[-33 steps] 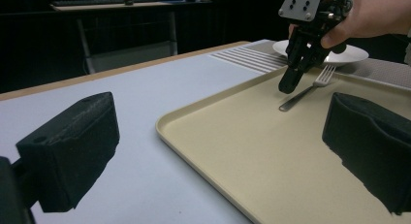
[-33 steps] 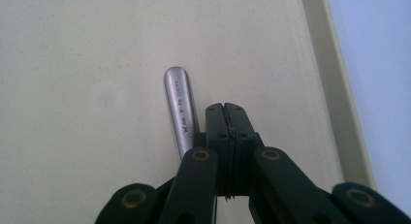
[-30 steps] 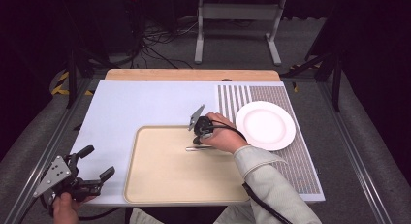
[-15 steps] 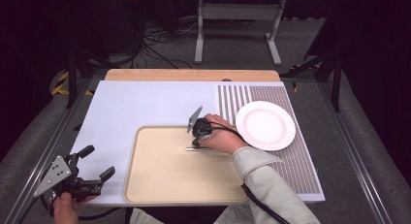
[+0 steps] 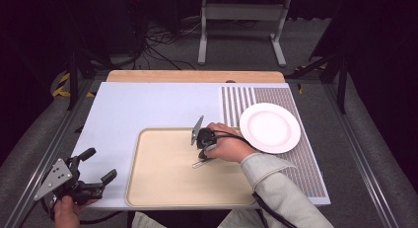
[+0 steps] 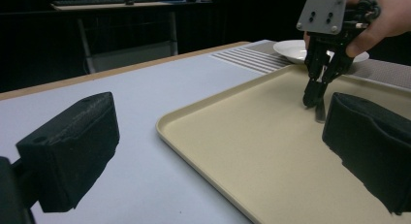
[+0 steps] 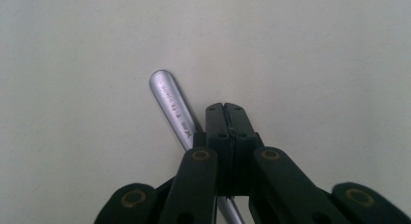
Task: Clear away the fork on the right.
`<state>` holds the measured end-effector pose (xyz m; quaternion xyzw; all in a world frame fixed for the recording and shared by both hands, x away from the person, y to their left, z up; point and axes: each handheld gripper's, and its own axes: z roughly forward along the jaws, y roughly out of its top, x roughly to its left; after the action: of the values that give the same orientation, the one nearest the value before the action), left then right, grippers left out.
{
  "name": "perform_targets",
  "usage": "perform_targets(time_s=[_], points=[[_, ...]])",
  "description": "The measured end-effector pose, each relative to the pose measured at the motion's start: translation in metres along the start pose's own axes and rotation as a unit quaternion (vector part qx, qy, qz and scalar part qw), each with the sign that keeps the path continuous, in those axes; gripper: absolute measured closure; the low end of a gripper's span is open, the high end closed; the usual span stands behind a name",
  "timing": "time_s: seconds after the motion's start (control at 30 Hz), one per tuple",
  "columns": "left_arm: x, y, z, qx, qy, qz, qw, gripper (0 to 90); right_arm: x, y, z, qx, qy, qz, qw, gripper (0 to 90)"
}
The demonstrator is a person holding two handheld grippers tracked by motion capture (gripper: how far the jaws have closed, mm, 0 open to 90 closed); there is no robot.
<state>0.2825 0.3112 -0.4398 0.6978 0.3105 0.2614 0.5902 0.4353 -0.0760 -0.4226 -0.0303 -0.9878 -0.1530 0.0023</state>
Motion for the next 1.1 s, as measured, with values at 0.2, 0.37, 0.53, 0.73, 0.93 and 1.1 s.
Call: perform_targets(time_s=[0.2,0.37,0.53,0.73,0.93,1.1], points=[[0.0,0.001,0.001,0.003,-0.001,0.002,1.0,0.5,0.012,-0.009,-0.002,0.001,0.011,-0.004,0.9999,90.0],[-0.001,0.001,0.004,0.002,-0.001,0.002,1.0,0.5,0.02,-0.018,-0.006,0.01,0.019,-0.005,0.9998,90.0],[0.0,0.001,0.005,0.004,-0.004,0.003,1.0,0.5,0.026,-0.027,-0.01,0.018,0.023,-0.003,0.9996,90.0],[0.0,0.002,0.008,0.001,-0.004,0.001,1.0,0.5,0.032,-0.038,-0.014,0.028,0.027,0.003,0.9992,90.0],[0.0,0.003,0.01,0.0,-0.007,0.003,1.0,0.5,0.037,-0.049,-0.018,0.033,0.028,0.004,0.9991,90.0],[0.0,0.003,0.009,0.002,-0.007,0.003,1.0,0.5,0.041,-0.055,-0.02,0.036,0.032,0.009,0.9988,90.0]])
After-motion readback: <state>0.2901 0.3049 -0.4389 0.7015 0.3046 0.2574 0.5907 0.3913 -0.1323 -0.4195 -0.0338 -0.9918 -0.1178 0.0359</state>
